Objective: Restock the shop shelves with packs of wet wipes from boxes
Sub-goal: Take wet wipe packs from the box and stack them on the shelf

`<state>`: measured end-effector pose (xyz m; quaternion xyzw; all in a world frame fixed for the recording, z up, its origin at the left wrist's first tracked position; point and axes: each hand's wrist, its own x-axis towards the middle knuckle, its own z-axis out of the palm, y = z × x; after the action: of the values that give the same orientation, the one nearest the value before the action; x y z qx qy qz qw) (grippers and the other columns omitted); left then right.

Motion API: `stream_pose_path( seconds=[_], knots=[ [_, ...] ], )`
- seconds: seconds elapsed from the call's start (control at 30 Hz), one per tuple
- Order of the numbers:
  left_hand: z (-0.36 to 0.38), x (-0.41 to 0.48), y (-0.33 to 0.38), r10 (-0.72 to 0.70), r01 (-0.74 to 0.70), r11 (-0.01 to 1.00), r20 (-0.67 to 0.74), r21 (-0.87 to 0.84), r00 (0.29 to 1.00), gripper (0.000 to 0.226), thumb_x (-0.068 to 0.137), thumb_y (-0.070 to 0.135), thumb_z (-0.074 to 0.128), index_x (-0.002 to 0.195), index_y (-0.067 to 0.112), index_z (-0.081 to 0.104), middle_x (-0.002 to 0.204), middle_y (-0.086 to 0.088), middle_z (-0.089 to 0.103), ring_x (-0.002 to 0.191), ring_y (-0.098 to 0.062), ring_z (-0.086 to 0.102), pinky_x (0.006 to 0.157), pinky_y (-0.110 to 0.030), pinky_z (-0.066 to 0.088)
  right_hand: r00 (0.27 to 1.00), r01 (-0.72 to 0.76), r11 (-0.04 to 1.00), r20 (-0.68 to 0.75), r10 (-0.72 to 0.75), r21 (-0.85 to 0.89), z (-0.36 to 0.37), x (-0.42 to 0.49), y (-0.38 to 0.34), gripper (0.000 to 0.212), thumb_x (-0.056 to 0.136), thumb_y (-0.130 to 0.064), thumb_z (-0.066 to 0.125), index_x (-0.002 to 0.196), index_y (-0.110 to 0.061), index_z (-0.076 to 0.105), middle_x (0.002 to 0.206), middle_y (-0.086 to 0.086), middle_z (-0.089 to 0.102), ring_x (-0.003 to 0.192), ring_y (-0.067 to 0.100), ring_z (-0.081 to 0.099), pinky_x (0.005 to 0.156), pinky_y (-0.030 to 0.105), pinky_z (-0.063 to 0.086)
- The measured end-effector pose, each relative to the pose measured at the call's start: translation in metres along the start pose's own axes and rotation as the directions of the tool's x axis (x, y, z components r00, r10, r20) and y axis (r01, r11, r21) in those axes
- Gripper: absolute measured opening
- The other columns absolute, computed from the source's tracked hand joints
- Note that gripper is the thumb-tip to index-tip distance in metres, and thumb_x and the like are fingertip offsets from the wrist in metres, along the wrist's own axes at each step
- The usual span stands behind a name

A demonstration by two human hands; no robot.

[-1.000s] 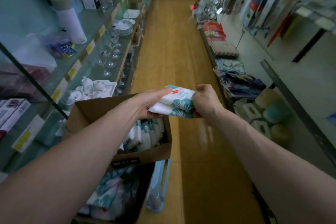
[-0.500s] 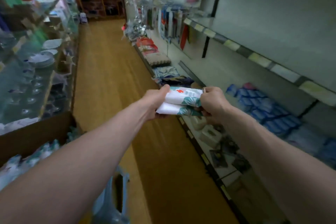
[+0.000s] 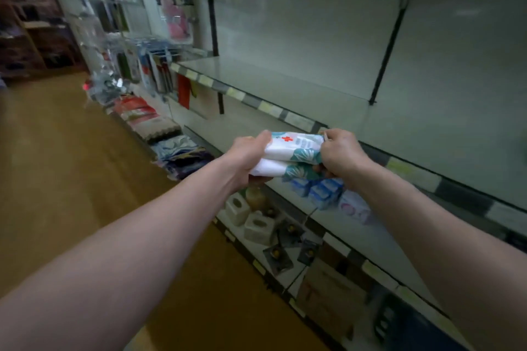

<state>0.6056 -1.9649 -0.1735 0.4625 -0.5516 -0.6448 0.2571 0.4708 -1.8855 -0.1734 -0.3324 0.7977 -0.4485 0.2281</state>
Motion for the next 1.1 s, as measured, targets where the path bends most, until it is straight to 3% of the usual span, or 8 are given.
stream_pose_path(
  seconds=[0.1,0.2,0.3,0.4,0.53,0.7,0.87,1.1],
  knots=[
    [0.043,0.016,0.017,0.025,-0.029,0.998,0.065,0.062,0.998,0.032,0.098,0.036,0.049,0.109,0.008,0.058,0.090,-0.011,0.065,0.065,-0.021,0.063,0.047,-0.029,0.053,0.995,-0.009,0.999,-0.098,0.006,-0.033,-0.038,0.018,0.010,0.030,0.089,0.000,0.031,0.107,-0.005,0.055,0.074,0.014,0.055,0.049,0.022,0.053,0.035,0.019,0.035],
    [0.087,0.033,0.032,0.059,-0.069,0.995,0.146,0.070,0.988,0.028,0.098,0.035,0.050,0.105,0.009,0.057,0.087,-0.009,0.062,0.060,-0.019,0.061,0.044,-0.027,0.052,0.980,-0.053,0.998,-0.196,0.046,-0.031,-0.075,0.035,0.020,0.033,0.090,0.001,0.032,0.110,-0.020,0.047,0.086,0.014,0.055,0.050,0.023,0.055,0.033,0.020,0.035],
    [0.126,0.049,0.046,0.069,-0.085,0.994,0.207,0.069,0.976,0.030,0.097,0.035,0.052,0.110,0.008,0.055,0.090,-0.010,0.060,0.063,-0.019,0.060,0.044,-0.027,0.053,0.959,-0.134,0.988,-0.263,0.110,-0.077,-0.110,0.049,0.023,0.028,0.090,0.001,0.035,0.102,-0.015,0.055,0.083,0.014,0.059,0.057,0.024,0.060,0.041,0.024,0.040],
    [0.163,0.063,0.057,0.035,-0.047,0.998,0.285,0.035,0.958,0.032,0.095,0.037,0.056,0.109,0.008,0.057,0.089,-0.011,0.063,0.064,-0.021,0.061,0.041,-0.028,0.054,0.934,-0.205,0.976,-0.313,0.173,-0.073,-0.142,0.059,0.029,0.024,0.094,-0.001,0.035,0.099,-0.009,0.057,0.078,0.011,0.059,0.052,0.019,0.059,0.039,0.023,0.042],
    [0.209,0.072,0.066,-0.005,-0.032,0.996,0.394,0.089,0.919,0.027,0.094,0.038,0.057,0.094,0.011,0.056,0.089,-0.010,0.060,0.070,-0.022,0.059,0.041,-0.031,0.053,0.910,-0.191,0.982,-0.377,0.172,-0.012,-0.180,0.064,0.051,0.025,0.089,0.005,0.038,0.071,-0.006,0.050,0.063,0.015,0.056,0.056,0.026,0.058,0.044,0.027,0.040],
    [0.266,0.067,0.072,-0.035,-0.008,0.997,0.520,0.079,0.853,0.028,0.094,0.035,0.058,0.106,0.010,0.053,0.085,-0.008,0.059,0.070,-0.019,0.059,0.039,-0.027,0.053,0.835,-0.234,0.971,-0.502,0.225,0.046,-0.228,0.062,0.080,0.022,0.094,-0.003,0.047,0.074,0.001,0.054,0.059,0.015,0.055,0.056,0.028,0.055,0.052,0.033,0.040],
    [0.329,0.054,0.075,-0.055,-0.009,0.994,0.593,0.104,0.803,0.029,0.093,0.035,0.059,0.107,0.010,0.053,0.088,-0.008,0.058,0.071,-0.020,0.059,0.044,-0.028,0.054,0.772,-0.235,0.968,-0.588,0.243,0.091,-0.283,0.054,0.114,0.028,0.096,-0.013,0.044,0.070,-0.005,0.049,0.054,0.010,0.049,0.043,0.021,0.042,0.041,0.021,0.032],
    [0.407,0.028,0.081,-0.089,-0.007,0.990,0.650,0.144,0.754,0.025,0.093,0.035,0.060,0.092,0.011,0.055,0.082,-0.008,0.060,0.063,-0.020,0.060,0.038,-0.022,0.051,0.710,-0.245,0.969,-0.673,0.208,0.041,-0.358,0.049,0.153,0.040,0.097,-0.011,0.045,0.057,-0.011,0.043,0.054,0.006,0.042,0.046,0.018,0.039,0.045,0.023,0.032]
  ],
)
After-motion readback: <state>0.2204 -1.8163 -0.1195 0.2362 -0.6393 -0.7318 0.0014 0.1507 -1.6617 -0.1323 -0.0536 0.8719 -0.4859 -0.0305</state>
